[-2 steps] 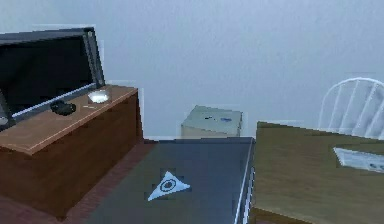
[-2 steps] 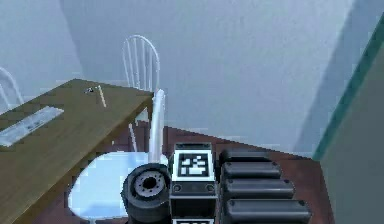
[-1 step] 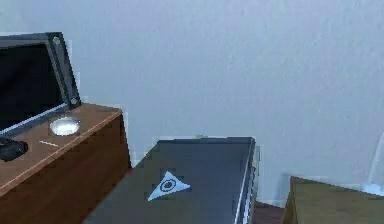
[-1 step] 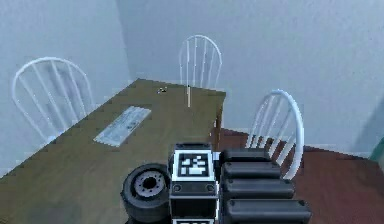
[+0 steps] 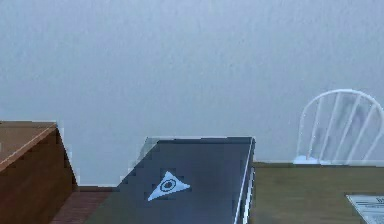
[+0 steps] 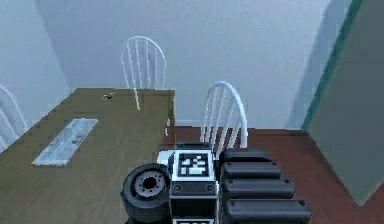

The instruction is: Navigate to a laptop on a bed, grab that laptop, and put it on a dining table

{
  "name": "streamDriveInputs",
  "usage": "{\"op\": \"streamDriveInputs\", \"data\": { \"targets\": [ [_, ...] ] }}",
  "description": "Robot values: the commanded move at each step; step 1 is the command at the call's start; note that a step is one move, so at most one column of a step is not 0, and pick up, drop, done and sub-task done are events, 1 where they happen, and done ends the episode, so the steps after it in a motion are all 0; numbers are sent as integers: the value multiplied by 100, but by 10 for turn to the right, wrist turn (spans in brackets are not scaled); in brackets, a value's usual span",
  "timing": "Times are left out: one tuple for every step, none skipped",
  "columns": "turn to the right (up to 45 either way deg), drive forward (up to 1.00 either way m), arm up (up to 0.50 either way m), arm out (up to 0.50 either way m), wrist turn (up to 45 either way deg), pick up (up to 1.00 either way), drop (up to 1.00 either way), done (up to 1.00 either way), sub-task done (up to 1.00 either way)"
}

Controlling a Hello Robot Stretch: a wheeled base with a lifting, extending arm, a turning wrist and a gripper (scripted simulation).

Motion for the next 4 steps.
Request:
{"op": "streamDriveInputs", "data": {
  "targets": [
    [0,35,0,0,0,0,0,0,0],
    [450,0,0,0,0,0,0,0,0],
    [450,0,0,0,0,0,0,0,0],
    [450,0,0,0,0,0,0,0,0]
  ]
}}
